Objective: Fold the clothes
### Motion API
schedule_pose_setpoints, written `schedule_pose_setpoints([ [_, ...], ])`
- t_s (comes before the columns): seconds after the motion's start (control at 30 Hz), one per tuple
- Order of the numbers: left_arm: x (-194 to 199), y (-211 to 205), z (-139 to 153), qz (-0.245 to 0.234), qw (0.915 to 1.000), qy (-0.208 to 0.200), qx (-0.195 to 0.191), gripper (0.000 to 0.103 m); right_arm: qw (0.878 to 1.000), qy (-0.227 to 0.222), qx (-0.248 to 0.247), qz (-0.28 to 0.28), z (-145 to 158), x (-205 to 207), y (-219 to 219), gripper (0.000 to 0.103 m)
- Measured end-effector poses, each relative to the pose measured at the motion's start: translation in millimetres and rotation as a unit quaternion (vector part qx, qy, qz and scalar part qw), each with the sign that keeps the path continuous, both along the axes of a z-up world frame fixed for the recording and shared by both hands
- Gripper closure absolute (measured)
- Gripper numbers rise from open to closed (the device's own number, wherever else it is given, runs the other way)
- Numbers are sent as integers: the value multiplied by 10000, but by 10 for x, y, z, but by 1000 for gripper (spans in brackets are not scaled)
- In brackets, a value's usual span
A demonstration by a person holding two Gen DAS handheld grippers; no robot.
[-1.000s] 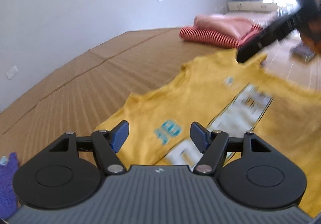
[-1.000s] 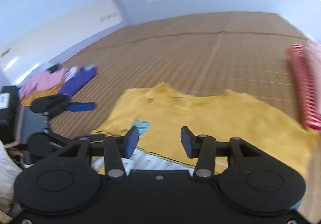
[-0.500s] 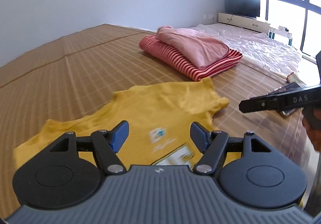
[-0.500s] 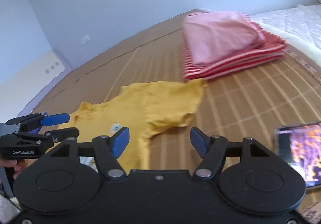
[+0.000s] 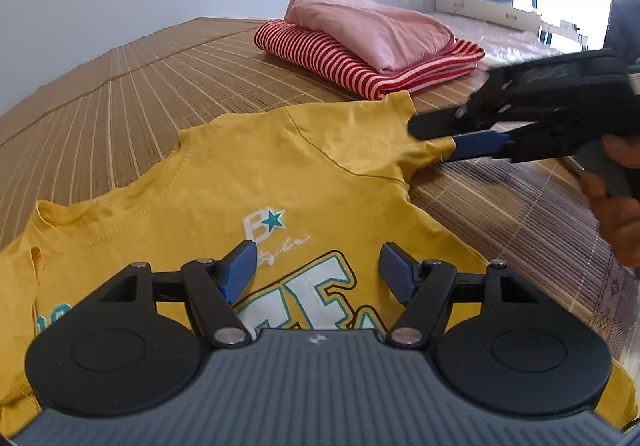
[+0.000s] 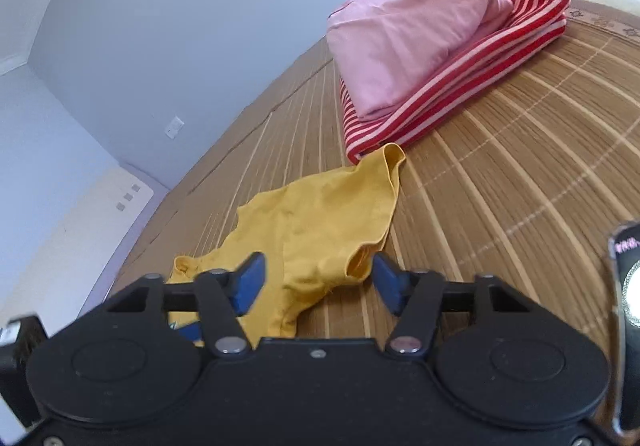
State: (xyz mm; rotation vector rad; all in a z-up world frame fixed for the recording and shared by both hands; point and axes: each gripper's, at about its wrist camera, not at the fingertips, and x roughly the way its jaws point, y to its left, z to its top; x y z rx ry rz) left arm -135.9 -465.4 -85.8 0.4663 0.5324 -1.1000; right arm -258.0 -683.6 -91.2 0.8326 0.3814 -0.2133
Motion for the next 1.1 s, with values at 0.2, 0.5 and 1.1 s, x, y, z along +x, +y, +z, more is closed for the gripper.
schedule_pose_setpoints([
  [0.2,-7,72,-35,-99,9999,-36,-115,30,9994,248,-227,-89,-13,195,-25,90],
  [0.5,169,500,138,49,9943,607,-877,30,9762,310,-1930,943,483,627,537,94],
  [1.1,463,828,153,573,9901,941,-871,30,9728,-83,-1379,1862,370,356,628,39],
])
